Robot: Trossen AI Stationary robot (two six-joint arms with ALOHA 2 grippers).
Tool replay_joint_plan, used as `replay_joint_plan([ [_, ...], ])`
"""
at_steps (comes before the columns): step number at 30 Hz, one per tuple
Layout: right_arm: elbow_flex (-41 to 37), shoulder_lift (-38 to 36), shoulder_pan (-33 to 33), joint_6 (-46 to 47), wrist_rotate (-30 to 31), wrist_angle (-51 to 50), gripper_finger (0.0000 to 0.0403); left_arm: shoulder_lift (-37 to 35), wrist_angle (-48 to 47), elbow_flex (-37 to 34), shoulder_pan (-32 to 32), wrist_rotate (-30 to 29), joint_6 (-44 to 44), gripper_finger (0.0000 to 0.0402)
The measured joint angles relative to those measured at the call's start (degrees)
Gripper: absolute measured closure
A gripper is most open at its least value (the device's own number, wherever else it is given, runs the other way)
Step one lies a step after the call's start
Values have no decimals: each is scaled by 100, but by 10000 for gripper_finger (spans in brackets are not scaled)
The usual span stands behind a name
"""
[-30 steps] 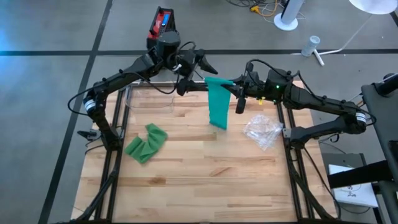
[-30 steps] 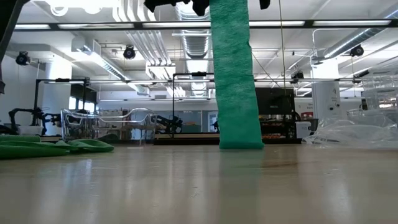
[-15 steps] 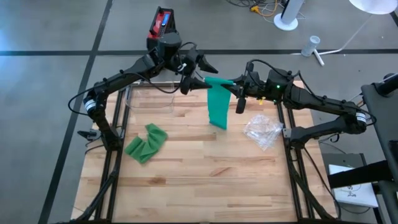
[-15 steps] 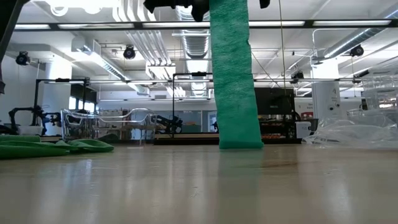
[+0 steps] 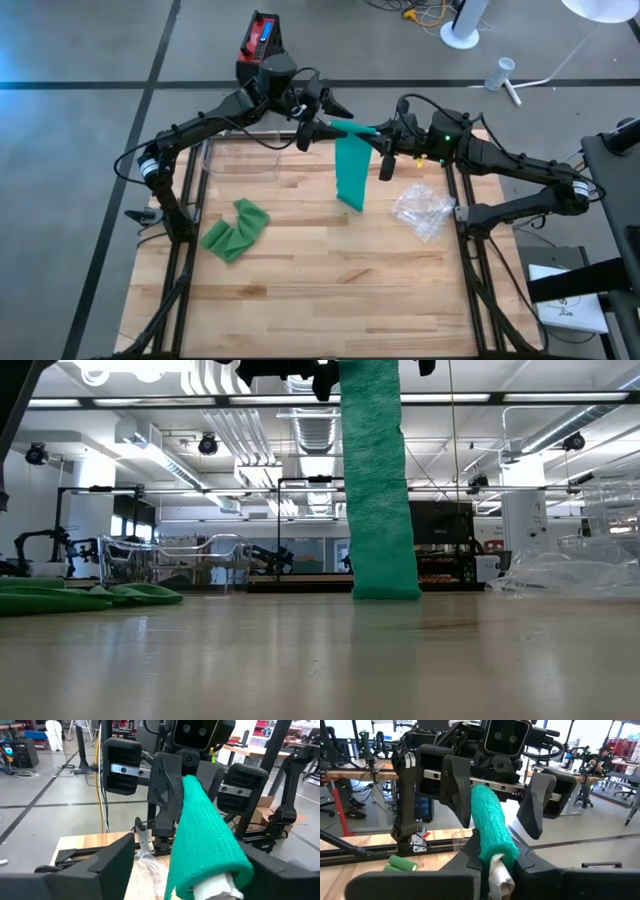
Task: Roll bandage
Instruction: Roll the blue bandage
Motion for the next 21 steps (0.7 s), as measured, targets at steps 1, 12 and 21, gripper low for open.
replay_joint_plan([
  [1, 0, 0, 0, 17, -1, -9, 380, 0, 2, 0, 0, 31, 59, 155],
  [12, 2, 0, -4, 170, 3, -28, 370, 2, 79, -2, 0, 145, 362, 324],
  [21, 2, -15, 1, 577, -53, -32, 308, -22, 85, -2, 2, 127, 792, 364],
])
